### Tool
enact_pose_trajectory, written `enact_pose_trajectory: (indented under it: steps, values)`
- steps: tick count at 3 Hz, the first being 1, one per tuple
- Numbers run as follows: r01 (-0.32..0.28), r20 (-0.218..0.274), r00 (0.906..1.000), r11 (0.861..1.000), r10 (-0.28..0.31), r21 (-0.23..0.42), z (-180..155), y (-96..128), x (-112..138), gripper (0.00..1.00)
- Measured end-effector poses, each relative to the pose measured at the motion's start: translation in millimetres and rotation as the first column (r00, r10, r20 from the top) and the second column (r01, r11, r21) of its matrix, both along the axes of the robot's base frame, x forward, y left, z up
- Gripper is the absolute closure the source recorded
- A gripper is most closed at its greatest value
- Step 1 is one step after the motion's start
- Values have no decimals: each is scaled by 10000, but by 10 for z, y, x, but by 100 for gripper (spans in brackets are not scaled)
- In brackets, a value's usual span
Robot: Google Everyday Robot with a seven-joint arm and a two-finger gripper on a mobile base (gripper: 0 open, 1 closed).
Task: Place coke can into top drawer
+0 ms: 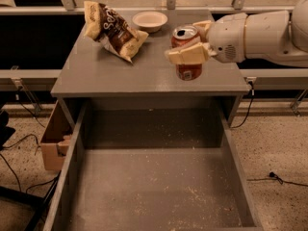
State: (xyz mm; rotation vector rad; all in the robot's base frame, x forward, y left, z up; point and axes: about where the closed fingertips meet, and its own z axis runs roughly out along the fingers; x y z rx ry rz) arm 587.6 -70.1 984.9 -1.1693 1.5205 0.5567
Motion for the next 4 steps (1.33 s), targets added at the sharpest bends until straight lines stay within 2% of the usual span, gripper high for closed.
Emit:
enact_pose_trajectory:
  steps: [1,2,3,4]
  values:
    - [-351,-325,9988,9990,360,282,-174,184,-478,100]
    - [-911,-1012,9894,9879,1041,1257,-677,630,-761,100]
    - [-834,-1643,9799,9805,1132,1780,-1276,1041,-772,100]
    - [-472,-2112,9740,9852,820,1648,-1689,1234,-681,100]
